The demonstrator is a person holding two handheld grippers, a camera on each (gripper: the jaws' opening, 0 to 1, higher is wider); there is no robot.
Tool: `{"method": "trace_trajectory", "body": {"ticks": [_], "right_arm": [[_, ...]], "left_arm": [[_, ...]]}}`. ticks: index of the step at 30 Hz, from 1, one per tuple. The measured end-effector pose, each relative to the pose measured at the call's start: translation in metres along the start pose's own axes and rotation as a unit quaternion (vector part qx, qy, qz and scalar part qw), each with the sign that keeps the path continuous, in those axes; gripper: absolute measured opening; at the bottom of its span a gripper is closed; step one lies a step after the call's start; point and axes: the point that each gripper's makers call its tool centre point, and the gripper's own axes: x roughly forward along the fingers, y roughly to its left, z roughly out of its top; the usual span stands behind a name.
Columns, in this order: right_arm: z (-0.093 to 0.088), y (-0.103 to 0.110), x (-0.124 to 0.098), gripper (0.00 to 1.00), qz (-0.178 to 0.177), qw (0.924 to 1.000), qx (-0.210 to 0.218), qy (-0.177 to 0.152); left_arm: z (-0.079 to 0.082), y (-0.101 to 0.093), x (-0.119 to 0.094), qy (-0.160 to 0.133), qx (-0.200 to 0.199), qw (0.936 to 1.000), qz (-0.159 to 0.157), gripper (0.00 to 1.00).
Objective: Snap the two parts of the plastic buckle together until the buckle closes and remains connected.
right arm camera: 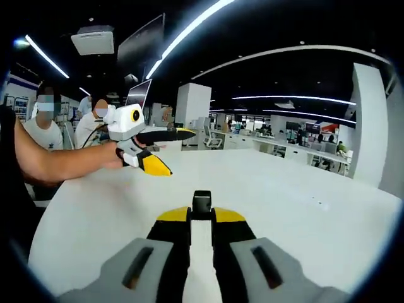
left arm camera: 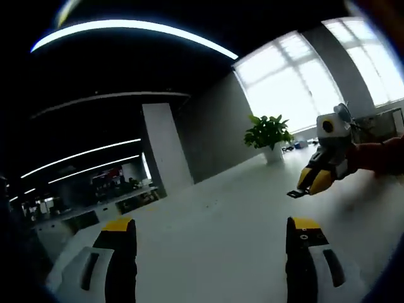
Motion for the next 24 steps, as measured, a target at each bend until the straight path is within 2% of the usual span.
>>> {"method": "trace_trajectory", "body": {"ticks": [1,4,7,18,24], "right_arm": [[0.0,-0.006,-0.001,0.09,-0.017,0.9999,-0.001,0.0],[-0.004,-0.017,-0.003,0.09,-0.041,0.9991,0.001,0.007],[-0.007,-0.021,-0.003,0.09,-0.049,0.9987,0.004,0.012],[-0.01,-0.029,-0.003,0.09,-0.074,0.997,0.012,0.019],[-0.009,-0.032,-0.004,0.09,-0.086,0.9961,0.009,0.017]], "left_arm": [[-0.005,0.007,0.0,0.01,-0.009,0.9998,0.016,1.0],[-0.014,0.016,0.0,0.024,-0.019,0.9992,0.026,1.0],[-0.017,0.02,-0.001,0.031,-0.033,0.9985,0.033,1.0],[-0.029,0.02,-0.002,0.056,-0.026,0.9974,0.038,1.0],[-0.033,0.022,-0.003,0.056,-0.042,0.9967,0.04,1.0]]}}
